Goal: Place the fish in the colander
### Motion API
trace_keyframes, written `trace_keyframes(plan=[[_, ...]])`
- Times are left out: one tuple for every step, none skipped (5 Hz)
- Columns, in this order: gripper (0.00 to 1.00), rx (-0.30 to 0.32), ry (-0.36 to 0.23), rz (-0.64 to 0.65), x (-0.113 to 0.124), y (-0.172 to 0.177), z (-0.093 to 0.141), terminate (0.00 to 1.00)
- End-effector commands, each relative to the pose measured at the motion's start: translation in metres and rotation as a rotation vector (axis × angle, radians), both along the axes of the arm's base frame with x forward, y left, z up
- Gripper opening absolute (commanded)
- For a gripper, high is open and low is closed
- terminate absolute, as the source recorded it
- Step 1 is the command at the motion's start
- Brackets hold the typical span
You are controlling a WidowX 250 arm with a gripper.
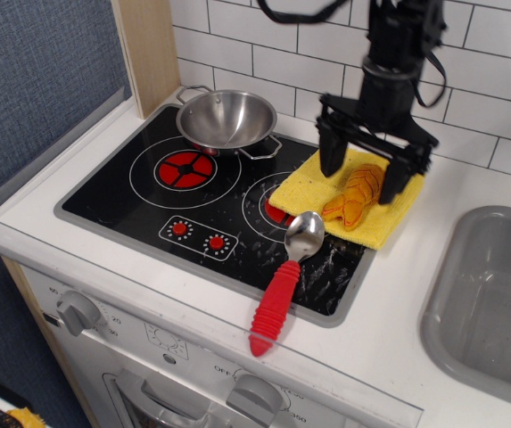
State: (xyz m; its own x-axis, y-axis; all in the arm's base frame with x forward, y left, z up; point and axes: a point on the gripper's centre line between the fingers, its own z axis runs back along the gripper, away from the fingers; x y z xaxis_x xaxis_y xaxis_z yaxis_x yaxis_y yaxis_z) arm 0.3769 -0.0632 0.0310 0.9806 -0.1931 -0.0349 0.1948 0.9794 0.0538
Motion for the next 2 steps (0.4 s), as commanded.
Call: trace_keyframes(plan=[[1.00,-0.021,-0.021,0.022,0.0068,0.0006,0.0054,0.00],[0.00,-0.012,-0.041,0.002,0.0041,-0.0023,0.0136,0.00]])
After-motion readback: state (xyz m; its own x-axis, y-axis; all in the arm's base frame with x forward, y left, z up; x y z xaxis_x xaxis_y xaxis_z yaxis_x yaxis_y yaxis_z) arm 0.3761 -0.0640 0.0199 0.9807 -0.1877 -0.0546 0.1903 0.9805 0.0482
